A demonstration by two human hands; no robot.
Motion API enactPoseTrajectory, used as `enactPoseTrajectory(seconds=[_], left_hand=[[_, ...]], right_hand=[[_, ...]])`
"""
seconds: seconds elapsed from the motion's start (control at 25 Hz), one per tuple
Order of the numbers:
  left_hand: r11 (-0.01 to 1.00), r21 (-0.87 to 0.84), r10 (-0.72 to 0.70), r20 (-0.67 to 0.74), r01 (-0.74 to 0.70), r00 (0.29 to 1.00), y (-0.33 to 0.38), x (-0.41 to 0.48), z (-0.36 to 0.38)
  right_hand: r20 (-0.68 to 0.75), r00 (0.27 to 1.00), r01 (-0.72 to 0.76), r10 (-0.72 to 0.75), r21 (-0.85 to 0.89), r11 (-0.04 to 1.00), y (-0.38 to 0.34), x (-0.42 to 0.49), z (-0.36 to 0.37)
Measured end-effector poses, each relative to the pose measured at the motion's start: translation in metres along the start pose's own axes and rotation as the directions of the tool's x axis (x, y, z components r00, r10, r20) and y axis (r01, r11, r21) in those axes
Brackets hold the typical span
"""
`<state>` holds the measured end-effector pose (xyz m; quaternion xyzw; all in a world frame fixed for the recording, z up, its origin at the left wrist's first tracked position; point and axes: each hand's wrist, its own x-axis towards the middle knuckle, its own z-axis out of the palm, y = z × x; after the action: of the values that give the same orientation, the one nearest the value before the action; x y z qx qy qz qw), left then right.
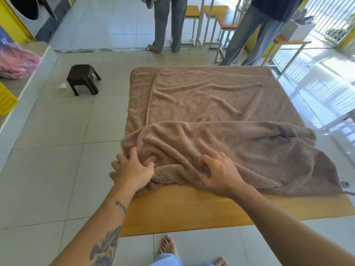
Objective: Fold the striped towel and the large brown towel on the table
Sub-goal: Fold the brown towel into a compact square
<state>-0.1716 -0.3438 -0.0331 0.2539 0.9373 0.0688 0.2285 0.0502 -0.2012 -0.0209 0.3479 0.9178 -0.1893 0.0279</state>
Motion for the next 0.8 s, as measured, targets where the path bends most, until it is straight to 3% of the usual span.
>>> enactPoseTrajectory(seconds=[0.12, 0.2, 0.36, 0.48, 0.6, 0.68, 0.8], left_hand=[[0.977, -0.017, 0.212, -0.045, -0.213, 0.976, -0.006, -0.024, 0.016], [0.974, -0.073, 0.213, -0.038, -0.215, 0.976, -0.012, -0.043, 0.019], [0.978, -0.138, 0.161, 0.009, -0.158, 0.987, -0.025, -0.083, 0.021], [0.987, -0.14, 0.08, -0.022, -0.082, 0.997, -0.041, -0.097, 0.004], [0.998, -0.036, 0.044, 0.027, -0.043, 0.999, -0.063, -0.106, -0.01], [0.999, 0.028, 0.033, 0.03, -0.034, 0.999, -0.067, -0.112, -0.01], [0.95, 0.259, 0.222, -0.175, -0.172, 0.959, -0.053, -0.123, 0.008]], right_hand=[[0.082, 0.996, -0.017, 0.032, -0.175, 0.984, 0.002, -0.016, 0.02], [0.06, 0.997, -0.038, 0.05, -0.183, 0.982, 0.0, -0.02, 0.019], [0.06, 0.998, -0.027, 0.02, 0.116, 0.993, -0.008, -0.035, -0.003], [0.123, 0.992, 0.002, -0.026, 0.186, 0.983, -0.002, -0.048, -0.01], [0.229, 0.973, -0.009, -0.005, 0.06, 0.998, 0.009, -0.071, 0.0], [0.221, 0.975, 0.022, -0.01, -0.053, 0.998, 0.012, -0.087, 0.011], [0.142, 0.99, 0.03, 0.002, -0.222, 0.975, 0.01, -0.099, 0.02]])
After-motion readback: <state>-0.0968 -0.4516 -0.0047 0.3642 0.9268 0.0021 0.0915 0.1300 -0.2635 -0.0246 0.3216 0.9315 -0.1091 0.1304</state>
